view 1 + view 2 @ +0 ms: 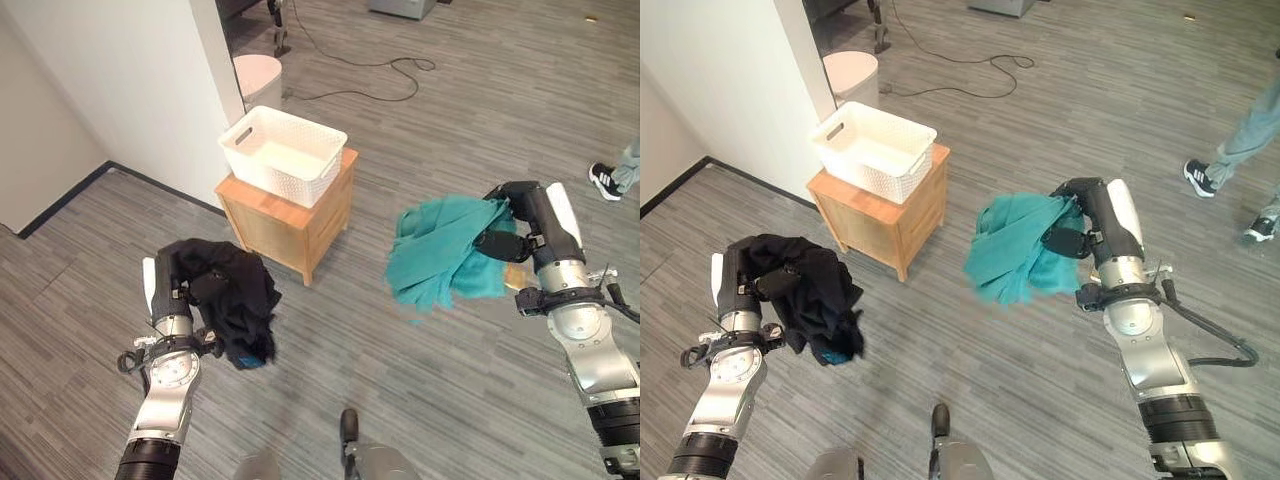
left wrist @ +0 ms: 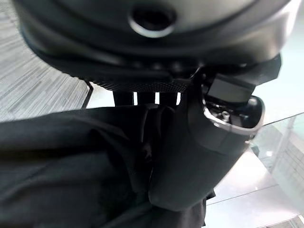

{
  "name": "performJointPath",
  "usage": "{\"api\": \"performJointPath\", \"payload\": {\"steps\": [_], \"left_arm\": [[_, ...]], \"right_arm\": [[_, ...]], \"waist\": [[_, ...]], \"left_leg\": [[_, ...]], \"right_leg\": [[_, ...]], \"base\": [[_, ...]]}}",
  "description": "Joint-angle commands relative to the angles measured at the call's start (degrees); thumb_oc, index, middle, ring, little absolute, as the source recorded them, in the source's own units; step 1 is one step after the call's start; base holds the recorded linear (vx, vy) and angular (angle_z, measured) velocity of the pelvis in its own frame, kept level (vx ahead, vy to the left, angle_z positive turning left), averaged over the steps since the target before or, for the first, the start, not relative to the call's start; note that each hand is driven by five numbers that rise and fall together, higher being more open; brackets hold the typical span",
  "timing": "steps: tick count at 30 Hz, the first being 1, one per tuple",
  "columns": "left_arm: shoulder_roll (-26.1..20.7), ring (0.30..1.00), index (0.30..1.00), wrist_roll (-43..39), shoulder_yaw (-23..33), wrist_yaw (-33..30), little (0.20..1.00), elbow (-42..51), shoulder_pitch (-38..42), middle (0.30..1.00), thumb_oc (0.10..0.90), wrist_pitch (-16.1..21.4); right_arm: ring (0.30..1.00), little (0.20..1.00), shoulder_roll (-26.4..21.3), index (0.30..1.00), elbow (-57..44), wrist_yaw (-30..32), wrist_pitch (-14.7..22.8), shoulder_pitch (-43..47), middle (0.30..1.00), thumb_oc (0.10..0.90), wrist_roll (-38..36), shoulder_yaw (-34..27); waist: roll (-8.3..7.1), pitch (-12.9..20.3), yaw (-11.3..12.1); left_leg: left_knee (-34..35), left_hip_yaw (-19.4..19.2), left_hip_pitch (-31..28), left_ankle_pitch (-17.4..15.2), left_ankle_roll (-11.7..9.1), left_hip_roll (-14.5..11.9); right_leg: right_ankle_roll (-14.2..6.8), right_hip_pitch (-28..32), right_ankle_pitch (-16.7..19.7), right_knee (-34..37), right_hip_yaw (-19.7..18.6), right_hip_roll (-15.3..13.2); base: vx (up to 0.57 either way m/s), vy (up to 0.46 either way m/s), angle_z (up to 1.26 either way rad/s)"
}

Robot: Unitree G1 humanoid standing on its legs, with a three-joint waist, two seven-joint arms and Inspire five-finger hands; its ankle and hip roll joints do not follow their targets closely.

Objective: Pick up bed clothes into laundry basket.

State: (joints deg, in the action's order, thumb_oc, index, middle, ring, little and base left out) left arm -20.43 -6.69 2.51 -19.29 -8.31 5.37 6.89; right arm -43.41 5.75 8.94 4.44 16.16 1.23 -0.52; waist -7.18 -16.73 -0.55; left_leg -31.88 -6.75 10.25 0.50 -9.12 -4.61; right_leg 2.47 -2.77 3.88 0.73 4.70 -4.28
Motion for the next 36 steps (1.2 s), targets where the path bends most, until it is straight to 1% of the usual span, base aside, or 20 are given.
{"api": "performJointPath", "payload": {"steps": [1, 3, 4, 5, 8, 9, 10, 11, 12, 13, 14, 17, 19, 20, 22, 24, 25, 30, 33, 36], "left_arm": [[-4.97, 0.3, 0.3, 0.73, 3.32, -1.02, 0.3, 8.3, 2.2, 0.3, 0.4, 8.84], [-4.92, 0.3, 0.3, 0.59, 3.05, -0.85, 0.3, 8.38, 1.76, 0.3, 0.4, 8.9], [-4.83, 0.3, 0.3, 0.6, 3.05, -0.86, 0.3, 8.4, 1.72, 0.3, 0.4, 8.88], [-4.51, 0.3, 0.3, 0.23, 2.18, -0.8, 0.3, 8.58, 1.86, 0.3, 0.4, 8.67], [-4.02, 0.3, 0.3, -0.21, 2.01, -0.39, 0.3, 9.0, 0.4, 0.3, 0.4, 8.3], [-4.02, 0.3, 0.3, -0.27, 2.05, -0.03, 0.3, 8.89, -1.26, 0.3, 0.4, 7.62], [-3.84, 0.3, 0.3, -0.07, 1.3, -0.1, 0.3, 8.63, -0.68, 0.3, 0.4, 7.27], [-4.2, 0.3, 0.3, 0.42, 0.28, -0.43, 0.3, 8.44, 0.22, 0.3, 0.4, 6.42], [-4.23, 0.3, 0.3, 0.43, 0.43, -0.45, 0.3, 8.44, 0.31, 0.3, 0.4, 6.39], [-4.76, 0.3, 0.3, 0.46, -0.31, -0.43, 0.3, 8.49, 0.94, 0.3, 0.4, 6.28], [-5.28, 0.3, 0.3, 0.29, -1.58, -0.86, 0.3, 7.84, 2.63, 0.3, 0.4, 6.28], [-6.18, 0.3, 0.3, -1.3, -2.74, -1.25, 0.3, 6.76, 5.01, 0.3, 0.4, 7.35], [-6.87, 0.3, 0.3, -2.99, -3.04, -0.89, 0.3, 6.42, 5.47, 0.3, 0.4, 8.35], [-7.22, 0.3, 0.3, -3.36, -3.38, -0.93, 0.3, 5.89, 5.8, 0.3, 0.4, 8.63], [-7.31, 0.3, 0.3, -3.81, -4.32, -0.66, 0.3, 4.55, 6.91, 0.3, 0.4, 8.72], [-7.59, 0.3, 0.3, -3.42, -4.25, 0.06, 0.3, 4.31, 6.26, 0.3, 0.4, 8.4], [-7.95, 0.3, 0.3, -3.25, -3.72, 0.38, 0.3, 4.54, 4.72, 0.3, 0.4, 8.42], [-6.49, 0.3, 0.3, -4.43, -3.06, 0.53, 0.3, 4.16, 1.58, 0.3, 0.4, 8.59], [-6.5, 0.3, 0.3, -4.49, -1.92, 1.26, 0.3, 3.98, -1.06, 0.3, 0.4, 8.05], [-6.88, 0.3, 0.3, -4.74, -0.57, 1.67, 0.3, 3.84, -3.75, 0.3, 0.4, 7.73]], "right_arm": [[0.3, 0.3, -2.67, 0.3, -5.9, 0.94, 4.49, 6.03, 0.3, 0.4, 1.38, 0.05], [0.3, 0.3, -2.43, 0.3, -5.15, 1.15, 4.04, 6.67, 0.3, 0.4, 2.04, 0.81], [0.3, 0.3, -2.5, 0.3, -5.05, 1.21, 4.06, 6.76, 0.3, 0.4, 2.08, 0.94], [0.3, 0.3, -2.82, 0.3, -4.22, 1.6, 3.62, 7.82, 0.3, 0.4, 2.7, 1.98], [0.3, 0.3, -2.21, 0.3, -4.87, 1.22, 3.05, 8.37, 0.3, 0.4, 3.2, 3.22], [0.3, 0.3, -0.43, 0.3, -5.27, 0.42, 2.58, 8.08, 0.3, 0.4, 4.59, 4.4], [0.3, 0.3, -0.07, 0.3, -4.94, 0.78, 2.72, 7.92, 0.3, 0.4, 5.47, 4.54], [0.3, 0.3, 1.04, 0.3, -4.94, 1.24, 2.01, 9.25, 0.3, 0.4, 6.98, 5.99], [0.3, 0.3, 1.11, 0.3, -4.86, 1.28, 1.99, 9.53, 0.3, 0.4, 7.02, 6.13], [0.3, 0.3, 1.39, 0.3, -5.03, 1.58, 1.91, 10.37, 0.3, 0.4, 7.18, 6.45], [0.3, 0.3, 2.0, 0.3, -4.86, 2.49, 1.93, 11.86, 0.3, 0.4, 7.14, 6.87], [0.3, 0.3, 0.73, 0.3, -3.94, 3.87, 1.68, 16.3, 0.3, 0.4, 6.6, 7.93], [0.3, 0.3, -1.16, 0.3, -2.65, 4.14, 1.77, 19.48, 0.3, 0.4, 5.58, 9.04], [0.3, 0.3, -2.09, 0.3, -1.65, 4.51, 1.66, 20.71, 0.3, 0.4, 5.23, 9.57], [0.3, 0.3, -3.78, 0.3, -0.02, 5.17, 1.6, 21.47, 0.3, 0.4, 5.42, 9.63], [0.3, 0.3, -4.59, 0.3, 0.88, 5.16, 1.51, 22.44, 0.3, 0.4, 4.84, 9.34], [0.3, 0.3, -4.94, 0.3, 0.88, 5.1, 1.1, 24.86, 0.3, 0.4, 4.72, 10.15], [0.3, 0.3, -6.01, 0.3, 4.47, 4.79, 0.54, 30.87, 0.3, 0.4, 6.26, 13.77], [0.3, 0.3, -7.1, 0.3, 7.0, 4.11, -0.08, 32.24, 0.3, 0.4, 7.2, 15.41], [0.3, 0.3, -10.34, 0.3, 10.6, 4.62, -1.69, 32.83, 0.3, 0.4, 12.23, 16.67]], "waist": [[-0.06, 7.82, 3.71], [1.45, 8.71, 5.08], [1.36, 8.78, 5.16], [2.23, 9.57, 5.54], [3.04, 10.99, 5.73], [2.89, 12.64, 6.78], [2.41, 12.96, 6.82], [1.81, 12.29, 6.02], [1.85, 12.22, 6.14], [1.97, 11.27, 5.64], [2.48, 9.71, 4.78], [2.22, 9.2, 4.94], [1.42, 9.25, 3.84], [1.16, 9.15, 3.14], [0.93, 9.23, 1.22], [0.37, 9.63, 1.65], [0.08, 9.9, 2.45], [-1.0, 10.75, 2.58], [-0.92, 11.85, 2.87], [-0.66, 11.91, 3.29]], "left_leg": [[9.89, -6.75, 4.13, -2.06, 3.73, 1.38], [20.43, -12.5, 4.63, 2.14, 3.76, 0.58], [21.63, -12.71, 4.07, 2.75, 3.73, 0.88], [27.84, -20.98, 5.11, 5.03, 3.86, -2.81], [32.76, -23.57, 1.47, 7.33, 4.64, -3.43], [34.81, -19.68, -1.77, 8.09, 6.57, -0.14], [35.47, -19.84, -3.25, 7.67, 7.49, 0.48], [36.04, -19.44, -6.77, 5.25, 9.39, 2.24], [36.19, -19.74, -6.71, 5.51, 9.56, 2.2], [36.37, -18.37, -7.94, 5.09, 10.01, 2.27], [36.88, -15.21, -10.34, 3.36, 10.05, 1.41], [36.88, -11.9, -10.36, 2.89, 8.25, -0.1], [36.88, -8.38, -10.93, 1.66, 6.77, 0.22], [36.88, -6.39, -11.46, 0.79, 6.26, 0.34], [36.88, -1.7, -12.5, -1.35, 5.77, 1.01], [36.88, 0.3, -12.96, -1.87, 5.73, 1.58], [36.88, 1.03, -13.58, -1.71, 5.5, 1.05], [36.88, 2.57, -14.39, -2.3, 4.73, 0.78], [36.88, 3.23, -14.41, -2.21, 4.04, 0.25], [36.88, 3.42, -14.19, -1.88, 3.33, -0.38]], "right_leg": [[-8.85, 8.49, -3.84, 4.27, 2.46, -3.48], [-9.33, 11.26, -6.25, 4.27, 3.39, -2.45], [-9.32, 11.21, -6.26, 4.27, 3.3, -2.62], [-9.89, 14.4, -8.69, 4.27, 5.54, -2.73], [-10.78, 16.91, -9.21, 4.27, 7.15, -3.17], [-11.6, 18.61, -7.2, 1.95, 7.22, -4.0], [-12.38, 18.2, -5.52, -2.46, 8.13, -5.08], [-15.14, 15.97, 1.29, -12.5, 8.26, -8.72], [-15.21, 15.58, 1.45, -12.74, 7.94, -8.75], [-15.35, 12.43, 5.1, -18.86, 6.52, -9.29], [-14.49, 6.23, 4.32, -25.94, 4.95, -9.32], [-13.22, 1.15, 2.31, -19.73, 5.14, -11.04], [-13.3, 0.17, 1.2, -9.38, 3.96, -10.14], [-13.7, -0.4, 1.25, -3.89, 1.96, -8.65], [-15.31, -3.13, 2.66, 3.35, -5.65, -5.41], [-15.84, -2.93, 3.19, 3.9, -6.59, -5.53], [-15.93, -2.3, 4.14, 3.81, -4.95, -6.42], [-15.21, -0.68, 4.74, 4.27, -2.04, -7.31], [-14.99, 1.05, 3.78, 4.27, -0.3, -7.35], [-14.64, 2.18, 3.18, 4.27, 0.97, -7.38]], "base": [[0.29, 0.06, 0.02], [0.36, 0.078, 0.18], [0.44, 0.111, 0.28], [0.44, 0.117, 0.35], [0.47, 0.136, 0.38], [0.47, 0.128, -0.1], [0.64, 0.211, -0.1], [0.28, 0.137, -0.03], [0.26, 0.129, 0.16], [0.23, 0.039, 0.38], [0.3, -0.025, 0.5], [0.28, -0.201, 0.74], [0.35, -0.245, 0.84], [0.35, -0.196, 1.08], [0.36, -0.13, 1.11], [0.25, -0.156, 1.75], [0.21, -0.172, 2.05], [0.14, -0.095, 0.66], [0.12, -0.075, 0.24], [0.04, -0.038, 0.24]]}}
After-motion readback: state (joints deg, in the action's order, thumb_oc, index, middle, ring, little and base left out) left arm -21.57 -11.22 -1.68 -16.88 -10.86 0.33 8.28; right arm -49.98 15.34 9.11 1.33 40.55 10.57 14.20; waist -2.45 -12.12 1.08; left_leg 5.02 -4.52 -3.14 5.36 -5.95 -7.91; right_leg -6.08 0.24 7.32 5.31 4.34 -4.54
